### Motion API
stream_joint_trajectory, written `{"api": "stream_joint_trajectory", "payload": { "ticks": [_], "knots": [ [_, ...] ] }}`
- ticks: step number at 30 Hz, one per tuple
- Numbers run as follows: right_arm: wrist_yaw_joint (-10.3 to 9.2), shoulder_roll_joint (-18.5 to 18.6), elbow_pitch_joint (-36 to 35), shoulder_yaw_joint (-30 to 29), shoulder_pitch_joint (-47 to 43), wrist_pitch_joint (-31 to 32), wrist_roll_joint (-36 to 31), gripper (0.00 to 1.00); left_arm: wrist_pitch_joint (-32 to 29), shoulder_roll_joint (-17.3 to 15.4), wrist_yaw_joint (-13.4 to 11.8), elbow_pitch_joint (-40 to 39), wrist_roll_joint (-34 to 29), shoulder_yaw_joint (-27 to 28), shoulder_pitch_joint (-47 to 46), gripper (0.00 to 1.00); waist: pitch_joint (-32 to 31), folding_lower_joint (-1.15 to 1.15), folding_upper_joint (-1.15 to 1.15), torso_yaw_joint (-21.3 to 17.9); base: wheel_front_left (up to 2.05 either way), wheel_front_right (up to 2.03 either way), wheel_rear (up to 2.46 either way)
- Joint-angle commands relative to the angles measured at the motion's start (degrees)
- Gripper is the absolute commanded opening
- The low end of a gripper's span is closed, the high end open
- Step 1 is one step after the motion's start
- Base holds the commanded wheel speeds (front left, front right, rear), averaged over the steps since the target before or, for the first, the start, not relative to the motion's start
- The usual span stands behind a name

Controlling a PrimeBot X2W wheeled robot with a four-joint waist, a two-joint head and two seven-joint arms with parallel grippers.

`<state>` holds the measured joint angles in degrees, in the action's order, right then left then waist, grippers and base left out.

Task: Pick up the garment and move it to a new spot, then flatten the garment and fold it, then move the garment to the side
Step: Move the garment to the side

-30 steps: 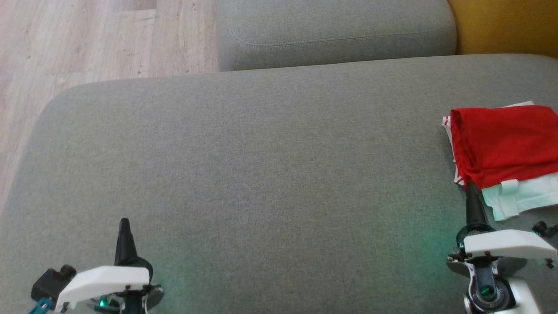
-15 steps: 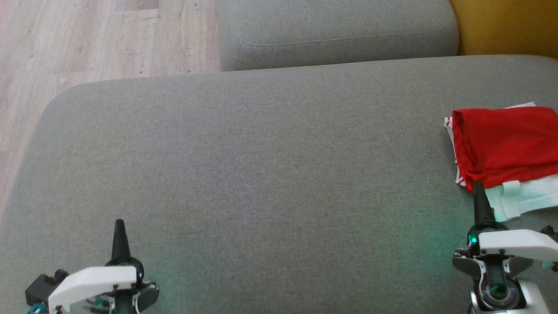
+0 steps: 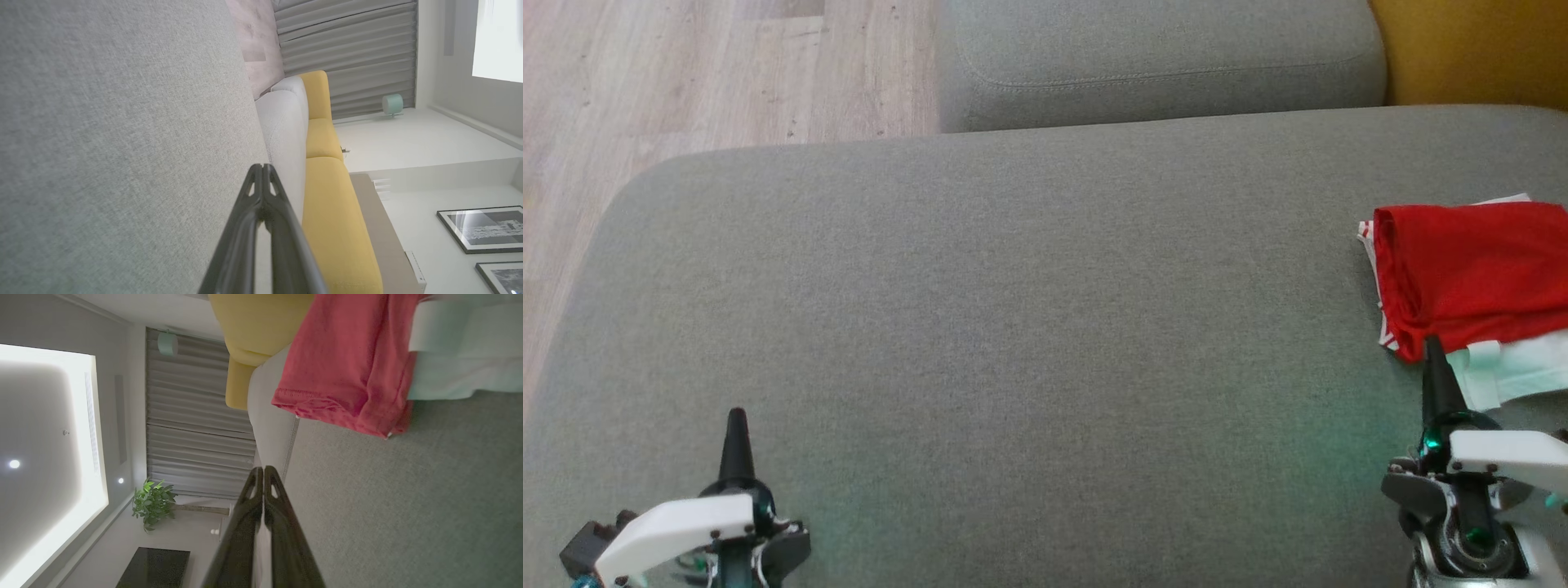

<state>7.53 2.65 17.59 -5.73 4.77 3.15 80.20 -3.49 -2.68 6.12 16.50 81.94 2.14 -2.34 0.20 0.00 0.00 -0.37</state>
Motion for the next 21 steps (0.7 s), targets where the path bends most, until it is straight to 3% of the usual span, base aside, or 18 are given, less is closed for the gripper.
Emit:
{"api": "stream_joint_trajectory", "payload": {
  "ticks": [1,16,21],
  "knots": [
    [-0.04,0.35,-2.4,0.82,1.58,0.62,1.63,0.0,-0.37,-0.19,0.68,-1.94,1.33,2.4,-3.49,0.0,0.0,0.0,0.0,0.02,0.0,0.0,0.0],
    [-0.04,0.36,-3.53,-0.6,1.41,3.13,11.68,0.0,-2.9,-0.2,1.34,-2.41,9.88,4.31,-3.84,0.0,-0.02,0.0,0.0,0.35,0.0,0.0,0.0],
    [-0.04,0.35,-3.58,-0.67,1.4,3.24,12.07,0.0,-3.0,-0.2,1.36,-2.43,10.22,4.39,-3.85,0.0,-0.02,0.0,0.0,0.37,0.0,0.0,0.0]
  ]
}}
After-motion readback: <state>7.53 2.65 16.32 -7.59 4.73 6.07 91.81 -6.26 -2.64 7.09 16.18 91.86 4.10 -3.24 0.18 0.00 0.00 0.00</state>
